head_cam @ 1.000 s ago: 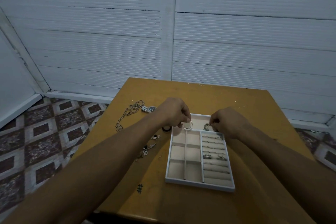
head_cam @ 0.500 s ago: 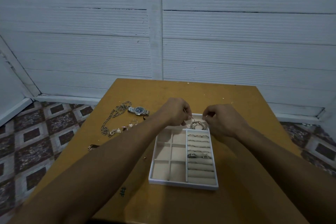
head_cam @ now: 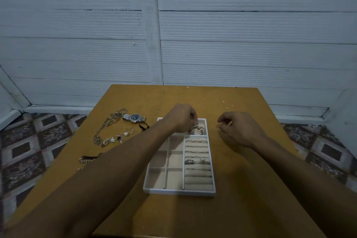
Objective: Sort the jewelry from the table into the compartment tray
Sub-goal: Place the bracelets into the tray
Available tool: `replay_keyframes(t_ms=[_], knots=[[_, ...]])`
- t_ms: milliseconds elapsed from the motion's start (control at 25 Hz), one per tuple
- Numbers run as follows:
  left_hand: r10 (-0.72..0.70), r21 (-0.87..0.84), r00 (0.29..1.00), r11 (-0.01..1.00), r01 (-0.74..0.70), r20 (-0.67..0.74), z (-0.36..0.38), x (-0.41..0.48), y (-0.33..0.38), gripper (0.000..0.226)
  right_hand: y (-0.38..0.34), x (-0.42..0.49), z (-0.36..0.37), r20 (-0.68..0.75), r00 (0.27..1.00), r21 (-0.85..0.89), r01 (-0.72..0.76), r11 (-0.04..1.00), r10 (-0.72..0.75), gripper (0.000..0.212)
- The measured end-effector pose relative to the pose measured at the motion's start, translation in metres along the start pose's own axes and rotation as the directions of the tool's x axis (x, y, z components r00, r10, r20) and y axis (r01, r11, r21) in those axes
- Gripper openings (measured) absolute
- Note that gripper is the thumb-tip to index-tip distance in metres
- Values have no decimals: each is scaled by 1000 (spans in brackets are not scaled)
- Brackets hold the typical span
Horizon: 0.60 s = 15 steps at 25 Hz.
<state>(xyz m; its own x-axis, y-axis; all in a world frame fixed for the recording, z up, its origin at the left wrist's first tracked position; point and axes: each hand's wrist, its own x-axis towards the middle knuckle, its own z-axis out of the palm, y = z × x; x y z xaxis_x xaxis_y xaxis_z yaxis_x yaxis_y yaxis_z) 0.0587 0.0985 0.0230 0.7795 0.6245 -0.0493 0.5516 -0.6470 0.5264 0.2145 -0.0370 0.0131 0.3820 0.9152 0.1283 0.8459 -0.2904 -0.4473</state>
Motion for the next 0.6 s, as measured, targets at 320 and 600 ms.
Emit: replay_keyframes(t_ms=[320, 600], knots=[[26, 71, 999, 997, -23, -41, 13, 1, 3, 11, 10, -12, -5, -7, 1000, 0, -16, 1000, 16, 24], [0, 48, 998, 999, 4, -68, 22, 2, -3, 9, 8, -19, -3, 4, 1000, -8, -23, 1000, 23, 25]])
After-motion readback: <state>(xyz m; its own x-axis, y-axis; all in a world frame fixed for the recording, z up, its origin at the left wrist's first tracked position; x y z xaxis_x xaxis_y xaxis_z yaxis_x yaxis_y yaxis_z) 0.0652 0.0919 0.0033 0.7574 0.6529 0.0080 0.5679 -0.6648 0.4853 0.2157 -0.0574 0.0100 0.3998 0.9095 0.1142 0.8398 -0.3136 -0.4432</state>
